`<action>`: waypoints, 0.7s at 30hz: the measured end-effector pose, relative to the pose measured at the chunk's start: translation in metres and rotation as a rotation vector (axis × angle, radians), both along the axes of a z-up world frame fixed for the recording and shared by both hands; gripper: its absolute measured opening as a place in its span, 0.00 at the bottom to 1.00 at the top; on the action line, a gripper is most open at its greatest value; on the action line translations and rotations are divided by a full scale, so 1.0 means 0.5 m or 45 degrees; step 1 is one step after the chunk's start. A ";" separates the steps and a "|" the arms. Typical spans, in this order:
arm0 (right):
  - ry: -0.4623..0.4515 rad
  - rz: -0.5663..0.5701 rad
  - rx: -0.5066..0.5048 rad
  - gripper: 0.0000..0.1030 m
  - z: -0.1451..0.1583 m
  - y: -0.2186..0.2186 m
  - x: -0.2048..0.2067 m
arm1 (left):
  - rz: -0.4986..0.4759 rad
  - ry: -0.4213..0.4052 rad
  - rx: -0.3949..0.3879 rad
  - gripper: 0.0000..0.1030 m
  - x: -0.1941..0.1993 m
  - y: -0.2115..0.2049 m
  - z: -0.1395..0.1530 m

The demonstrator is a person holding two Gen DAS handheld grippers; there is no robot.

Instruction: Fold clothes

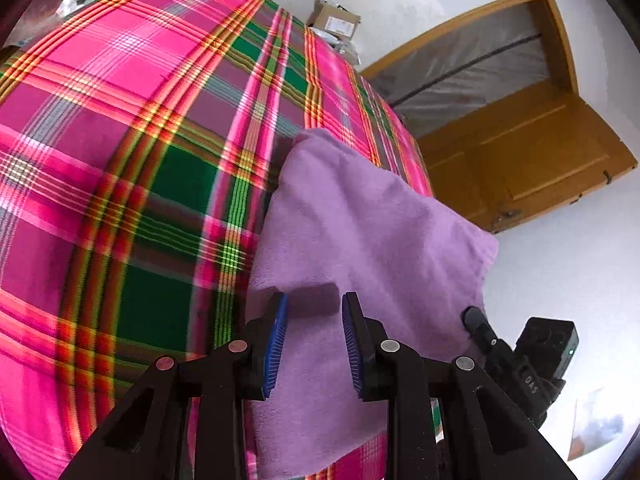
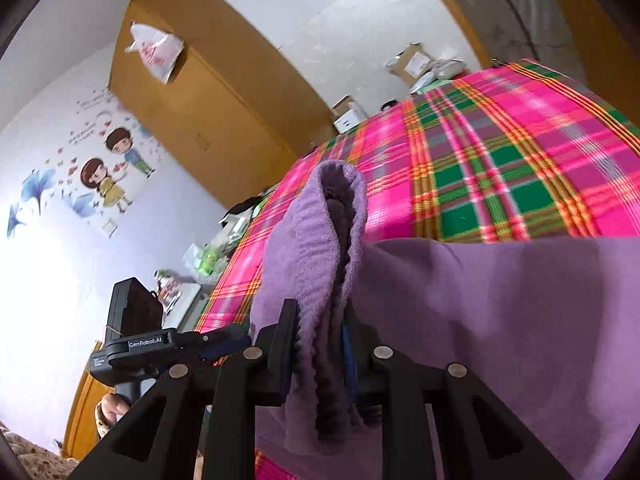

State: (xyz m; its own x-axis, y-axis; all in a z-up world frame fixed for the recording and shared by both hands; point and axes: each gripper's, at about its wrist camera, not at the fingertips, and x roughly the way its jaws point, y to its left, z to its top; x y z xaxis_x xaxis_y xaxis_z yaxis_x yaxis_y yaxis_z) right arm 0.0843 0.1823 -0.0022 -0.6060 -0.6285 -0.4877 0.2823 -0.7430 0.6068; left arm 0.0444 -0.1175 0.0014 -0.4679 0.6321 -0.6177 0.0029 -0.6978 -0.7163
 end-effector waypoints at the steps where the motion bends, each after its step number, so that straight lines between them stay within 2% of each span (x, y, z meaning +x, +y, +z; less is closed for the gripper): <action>1: -0.001 -0.014 0.003 0.20 -0.002 0.005 0.004 | -0.006 0.000 -0.006 0.27 0.001 0.003 0.000; 9: -0.073 -0.115 0.014 0.20 -0.053 0.043 0.006 | -0.041 -0.001 -0.024 0.27 0.019 0.017 0.001; 16: -0.077 -0.155 0.037 0.21 -0.059 0.061 0.006 | -0.088 0.020 -0.062 0.27 0.032 0.034 0.008; 21: -0.125 -0.240 0.145 0.31 -0.074 0.074 0.004 | -0.105 0.019 -0.058 0.27 0.044 0.034 -0.001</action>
State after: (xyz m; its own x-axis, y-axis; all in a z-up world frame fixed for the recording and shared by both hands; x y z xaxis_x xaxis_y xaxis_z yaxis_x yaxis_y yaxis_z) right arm 0.0863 0.2191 -0.0390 -0.6535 -0.4462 -0.6115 0.0758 -0.8423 0.5336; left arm 0.0663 -0.1006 0.0007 -0.4245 0.6405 -0.6400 -0.0663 -0.7269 -0.6835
